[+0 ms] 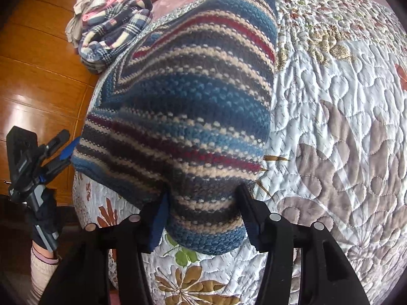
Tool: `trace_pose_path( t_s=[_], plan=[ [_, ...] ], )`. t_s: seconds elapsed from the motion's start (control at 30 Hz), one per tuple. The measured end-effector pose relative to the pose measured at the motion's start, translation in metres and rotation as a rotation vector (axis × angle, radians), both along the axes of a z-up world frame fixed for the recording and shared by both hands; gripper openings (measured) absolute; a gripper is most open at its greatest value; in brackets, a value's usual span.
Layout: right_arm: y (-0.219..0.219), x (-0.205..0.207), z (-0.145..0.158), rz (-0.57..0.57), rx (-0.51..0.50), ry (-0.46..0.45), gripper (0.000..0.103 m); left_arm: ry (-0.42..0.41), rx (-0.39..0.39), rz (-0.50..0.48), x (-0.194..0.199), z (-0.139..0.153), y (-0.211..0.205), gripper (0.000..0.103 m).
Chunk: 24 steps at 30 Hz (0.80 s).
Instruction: Fold small clothes
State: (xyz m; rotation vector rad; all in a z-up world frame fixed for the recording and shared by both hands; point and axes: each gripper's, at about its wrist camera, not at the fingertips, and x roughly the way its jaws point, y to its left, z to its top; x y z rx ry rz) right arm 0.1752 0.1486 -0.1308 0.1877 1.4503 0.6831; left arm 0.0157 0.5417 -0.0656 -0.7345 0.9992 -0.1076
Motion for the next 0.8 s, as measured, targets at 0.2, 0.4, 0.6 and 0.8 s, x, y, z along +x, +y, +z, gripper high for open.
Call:
trace_pose_path(
  t_s=[0.2, 0.4, 0.6, 0.8],
  plan=[
    [-0.001, -0.002, 0.006, 0.000, -0.010, 0.004, 0.055, 0.075, 0.098, -0.066, 0.003, -0.010, -0.032, 0.049],
    [0.000, -0.005, 0.014, 0.012, 0.006, 0.004, 0.050, 0.070, 0.053, -0.039, -0.004, -0.014, -0.016, 0.010],
    [0.001, -0.010, 0.009, 0.013, -0.001, 0.006, 0.048, 0.111, 0.107, -0.059, -0.009, -0.034, -0.009, 0.010],
    [0.005, -0.012, -0.004, 0.017, -0.033, 0.004, 0.050, 0.135, 0.137, -0.060, -0.003, -0.057, -0.014, 0.010]
  ],
)
